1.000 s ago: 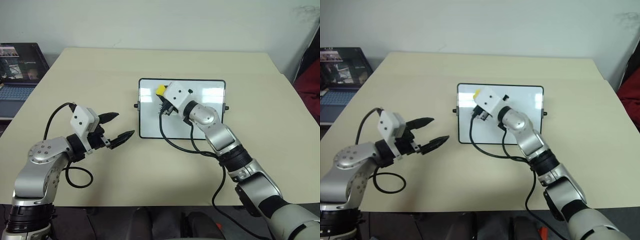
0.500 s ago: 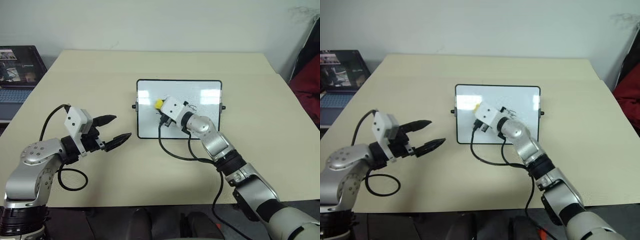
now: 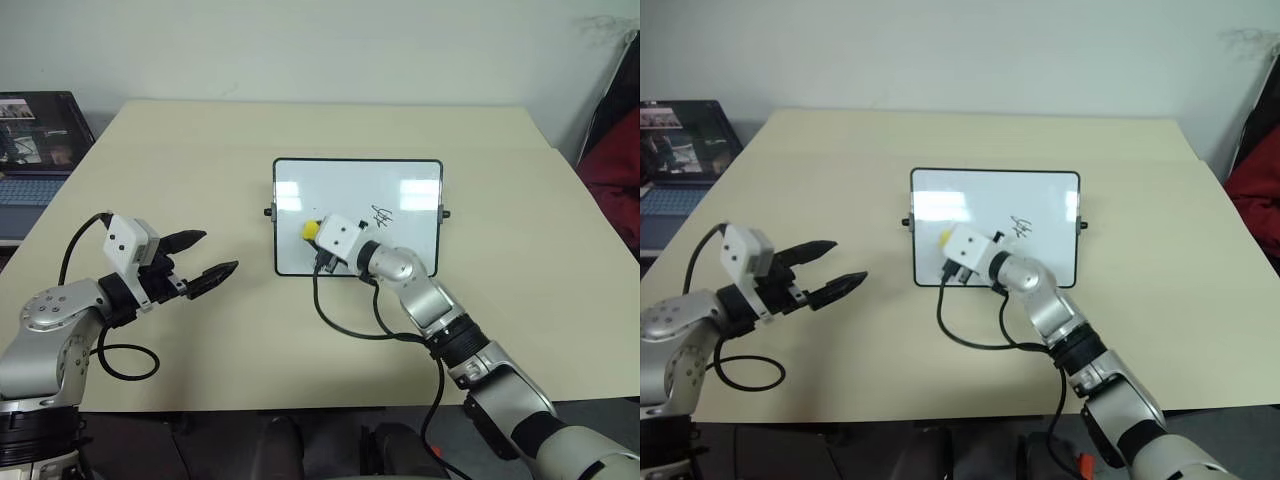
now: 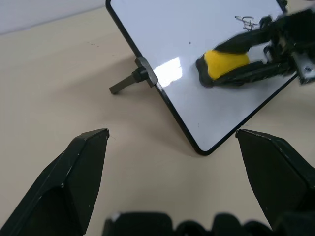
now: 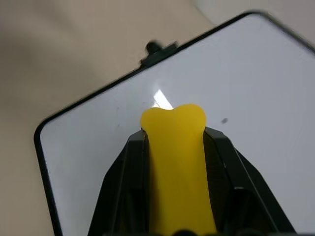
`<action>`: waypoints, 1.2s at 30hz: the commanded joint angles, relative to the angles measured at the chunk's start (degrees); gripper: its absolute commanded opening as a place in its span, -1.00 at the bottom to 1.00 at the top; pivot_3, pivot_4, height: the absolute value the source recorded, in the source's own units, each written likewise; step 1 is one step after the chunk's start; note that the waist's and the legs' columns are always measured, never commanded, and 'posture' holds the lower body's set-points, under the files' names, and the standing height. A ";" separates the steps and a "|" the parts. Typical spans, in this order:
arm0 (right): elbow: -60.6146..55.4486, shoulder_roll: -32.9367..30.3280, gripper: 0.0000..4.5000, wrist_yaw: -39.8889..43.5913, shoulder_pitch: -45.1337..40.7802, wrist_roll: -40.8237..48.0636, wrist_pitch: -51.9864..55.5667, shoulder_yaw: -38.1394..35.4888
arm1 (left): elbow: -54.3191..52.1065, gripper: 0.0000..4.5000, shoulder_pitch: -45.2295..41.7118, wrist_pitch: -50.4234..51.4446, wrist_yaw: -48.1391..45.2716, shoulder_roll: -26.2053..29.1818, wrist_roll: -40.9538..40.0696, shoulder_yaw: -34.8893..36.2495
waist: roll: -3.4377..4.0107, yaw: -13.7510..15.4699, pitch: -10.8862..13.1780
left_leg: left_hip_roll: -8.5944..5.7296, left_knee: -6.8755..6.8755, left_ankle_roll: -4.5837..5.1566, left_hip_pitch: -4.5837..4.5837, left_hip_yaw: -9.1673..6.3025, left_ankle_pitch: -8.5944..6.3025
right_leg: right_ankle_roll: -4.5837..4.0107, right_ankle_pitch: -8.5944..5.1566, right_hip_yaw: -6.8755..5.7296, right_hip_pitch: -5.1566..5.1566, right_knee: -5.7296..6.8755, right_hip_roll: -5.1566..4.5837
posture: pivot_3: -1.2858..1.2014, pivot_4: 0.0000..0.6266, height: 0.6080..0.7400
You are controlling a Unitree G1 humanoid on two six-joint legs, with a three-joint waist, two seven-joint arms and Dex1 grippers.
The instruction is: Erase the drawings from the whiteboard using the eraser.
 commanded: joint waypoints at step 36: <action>25.17 7.75 -0.49 -3.64 -2.12 -3.25 -12.38 0.08 | -3.83 1.00 -1.81 -0.64 -2.52 0.45 0.18 -1.51 | -0.14 -0.74 0.06 | 0.00 -0.11 0.01 0.90 -0.04 0.12 | -0.11 -0.07 0.00 0.45 0.08 -0.04 | 0.03 -0.52 1.00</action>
